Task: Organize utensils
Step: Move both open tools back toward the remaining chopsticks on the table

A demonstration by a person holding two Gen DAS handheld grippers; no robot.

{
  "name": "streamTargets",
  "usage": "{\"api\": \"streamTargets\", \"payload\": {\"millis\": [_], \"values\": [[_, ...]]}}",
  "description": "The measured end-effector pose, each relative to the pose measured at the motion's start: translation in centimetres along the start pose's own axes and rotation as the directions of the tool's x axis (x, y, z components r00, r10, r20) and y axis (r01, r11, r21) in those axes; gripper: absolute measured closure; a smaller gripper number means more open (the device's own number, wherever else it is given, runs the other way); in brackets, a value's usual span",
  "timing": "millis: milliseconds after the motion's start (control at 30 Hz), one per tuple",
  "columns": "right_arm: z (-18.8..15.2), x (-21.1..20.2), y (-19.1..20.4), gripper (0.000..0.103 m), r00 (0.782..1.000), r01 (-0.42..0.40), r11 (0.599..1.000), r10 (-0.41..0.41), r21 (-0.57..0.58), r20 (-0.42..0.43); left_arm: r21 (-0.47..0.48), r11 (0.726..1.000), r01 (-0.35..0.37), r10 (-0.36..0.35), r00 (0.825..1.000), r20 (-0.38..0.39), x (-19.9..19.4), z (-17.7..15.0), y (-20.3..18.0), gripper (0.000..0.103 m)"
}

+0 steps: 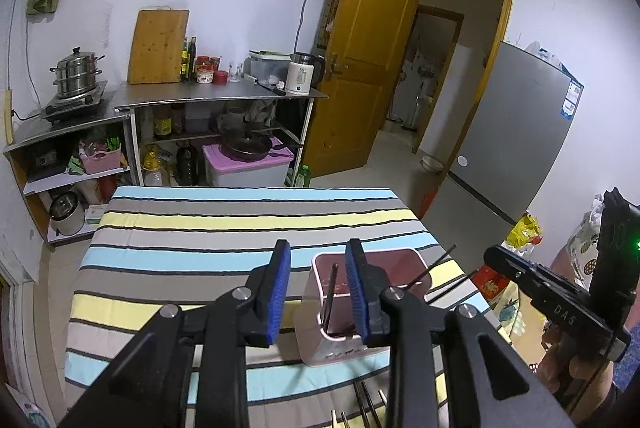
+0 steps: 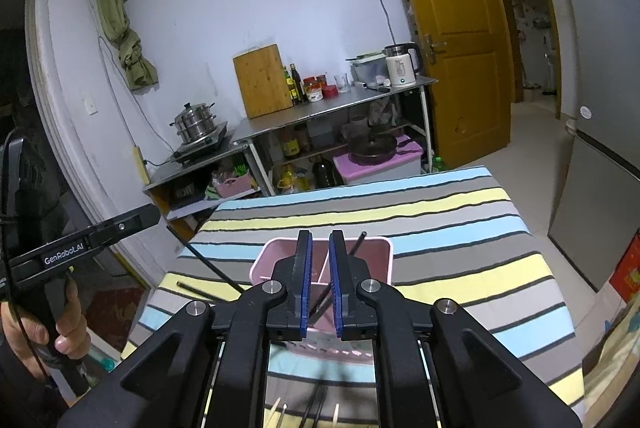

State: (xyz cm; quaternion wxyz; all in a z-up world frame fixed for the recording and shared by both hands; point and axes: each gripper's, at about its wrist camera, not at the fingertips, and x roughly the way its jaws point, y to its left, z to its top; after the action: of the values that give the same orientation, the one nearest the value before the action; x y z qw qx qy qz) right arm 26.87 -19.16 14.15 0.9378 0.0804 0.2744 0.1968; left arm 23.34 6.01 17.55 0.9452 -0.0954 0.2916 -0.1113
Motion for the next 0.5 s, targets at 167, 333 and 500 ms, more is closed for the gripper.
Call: {"api": "streamTargets", "payload": {"millis": [167, 333, 500], "values": [[-0.9, -1.8, 0.0, 0.094, 1.000, 0.000, 1.000, 0.000, -0.005, 0.015, -0.011, 1.000, -0.004, 0.004, 1.000, 0.007, -1.5, -1.7, 0.4, 0.070], [-2.6, -3.2, 0.0, 0.094, 1.000, -0.005, 1.000, 0.005, -0.010, 0.013, -0.006, 1.000, -0.017, 0.017, 1.000, -0.002, -2.6, -4.0, 0.2, 0.070], [-4.4, -4.2, -0.1, 0.094, 1.000, -0.013, 1.000, 0.013, -0.010, -0.002, 0.013, 1.000, -0.020, 0.020, 1.000, -0.022, -3.4, -6.8, -0.4, 0.070]]}}
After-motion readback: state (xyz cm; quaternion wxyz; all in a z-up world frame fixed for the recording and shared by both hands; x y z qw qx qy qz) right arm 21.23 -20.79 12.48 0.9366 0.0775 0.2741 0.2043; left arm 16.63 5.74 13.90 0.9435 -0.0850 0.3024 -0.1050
